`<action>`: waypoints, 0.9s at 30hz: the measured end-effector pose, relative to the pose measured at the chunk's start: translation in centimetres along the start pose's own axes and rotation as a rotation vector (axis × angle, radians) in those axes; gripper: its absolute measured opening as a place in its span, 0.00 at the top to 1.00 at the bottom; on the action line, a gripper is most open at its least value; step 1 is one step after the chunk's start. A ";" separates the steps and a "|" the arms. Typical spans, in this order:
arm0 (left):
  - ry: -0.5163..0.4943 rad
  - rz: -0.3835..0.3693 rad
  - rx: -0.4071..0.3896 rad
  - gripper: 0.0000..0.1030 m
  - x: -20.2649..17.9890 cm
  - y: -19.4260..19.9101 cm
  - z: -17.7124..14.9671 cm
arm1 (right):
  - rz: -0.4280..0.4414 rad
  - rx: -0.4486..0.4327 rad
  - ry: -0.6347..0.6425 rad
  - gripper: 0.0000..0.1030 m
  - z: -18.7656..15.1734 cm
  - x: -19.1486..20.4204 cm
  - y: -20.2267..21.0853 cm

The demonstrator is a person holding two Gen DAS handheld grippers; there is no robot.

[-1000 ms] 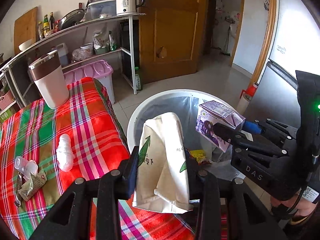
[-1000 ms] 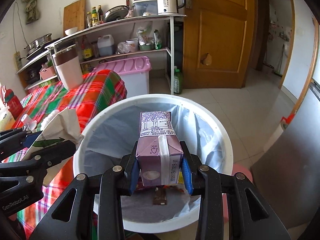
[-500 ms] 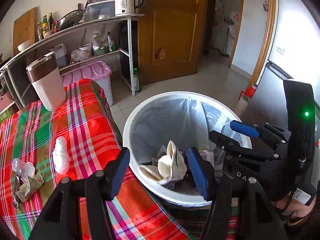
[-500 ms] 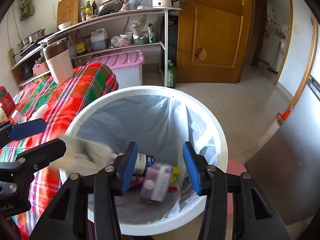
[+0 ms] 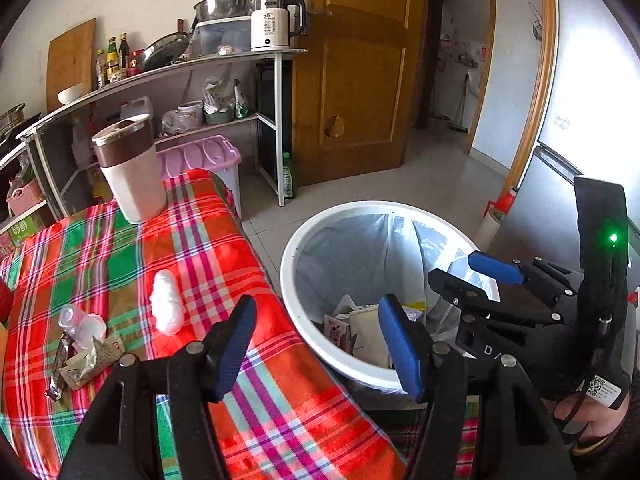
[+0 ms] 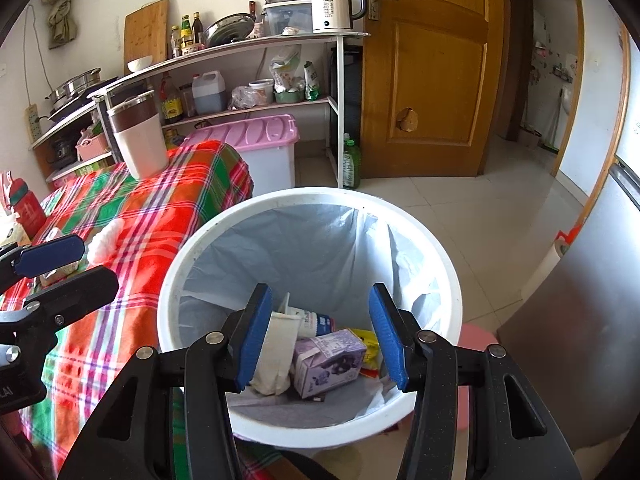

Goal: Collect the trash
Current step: 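Grasp the brown coffee stick packet with the left tool while the right tool grasps the clear plastic bag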

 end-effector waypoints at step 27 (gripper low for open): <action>0.137 0.138 -0.082 0.35 10.6 7.0 -3.5 | 0.157 -0.040 0.115 0.49 0.5 11.3 2.2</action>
Point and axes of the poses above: each gripper's, at about its wrist camera, not at the fingertips, and y roughly against the way its jaws point, x to its left, z to its top, the point moved 9 cm from there along -y, roughly the way its jaws point
